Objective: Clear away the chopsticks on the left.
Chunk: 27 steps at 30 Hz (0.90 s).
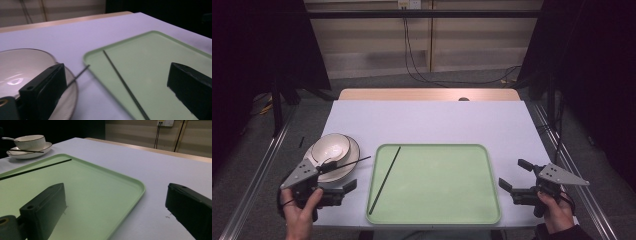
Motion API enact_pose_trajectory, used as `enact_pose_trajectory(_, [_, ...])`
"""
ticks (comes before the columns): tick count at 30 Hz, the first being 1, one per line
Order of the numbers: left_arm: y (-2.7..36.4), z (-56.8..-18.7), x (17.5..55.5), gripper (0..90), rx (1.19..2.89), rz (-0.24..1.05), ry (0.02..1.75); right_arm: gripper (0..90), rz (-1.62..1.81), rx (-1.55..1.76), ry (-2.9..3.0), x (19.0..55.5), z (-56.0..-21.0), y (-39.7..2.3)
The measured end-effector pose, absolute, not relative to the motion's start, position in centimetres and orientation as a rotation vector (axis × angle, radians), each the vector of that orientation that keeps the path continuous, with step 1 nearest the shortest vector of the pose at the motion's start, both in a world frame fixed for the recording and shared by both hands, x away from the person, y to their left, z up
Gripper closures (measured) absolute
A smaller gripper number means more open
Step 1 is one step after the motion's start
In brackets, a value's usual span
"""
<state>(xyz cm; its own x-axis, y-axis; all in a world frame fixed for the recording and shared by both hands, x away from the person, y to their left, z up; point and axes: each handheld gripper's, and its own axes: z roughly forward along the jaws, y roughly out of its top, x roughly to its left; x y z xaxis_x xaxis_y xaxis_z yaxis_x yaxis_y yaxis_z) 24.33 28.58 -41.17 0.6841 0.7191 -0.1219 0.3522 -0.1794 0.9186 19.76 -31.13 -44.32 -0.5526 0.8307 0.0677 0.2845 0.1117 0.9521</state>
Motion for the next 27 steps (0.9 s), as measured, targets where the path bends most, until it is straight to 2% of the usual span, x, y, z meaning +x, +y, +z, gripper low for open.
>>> enact_pose_trajectory(2, [29.8,-40.9,24.4,1.7,1.824,0.45,0.847,2.9,1.449,1.084,1.899,19.8,-44.3,-31.1])
enact_pose_trajectory(11, [35.7,-40.2,24.6,2.7,1.86,0.453,0.876,2.9,1.443,1.082,1.904,19.9,-44.4,-31.1])
enact_pose_trajectory(13, [36.8,-40.5,24.8,5.4,1.892,0.44,0.883,2.9,1.442,1.091,1.902,19.8,-44.4,-31.1])
enact_pose_trajectory(17, [38.1,-41.4,25.7,6.5,1.939,0.385,0.906,2.9,1.446,1.085,1.912,19.8,-44.4,-31.0])
enact_pose_trajectory(19, [38.6,-41.9,26.4,10.6,1.972,0.35,0.899,2.9,1.442,1.078,1.919,19.8,-44.4,-31.0])
enact_pose_trajectory(27, [39.1,-43.0,28.7,12.0,2.065,0.357,0.884,2.9,1.441,1.084,1.909,19.8,-44.3,-31.0])
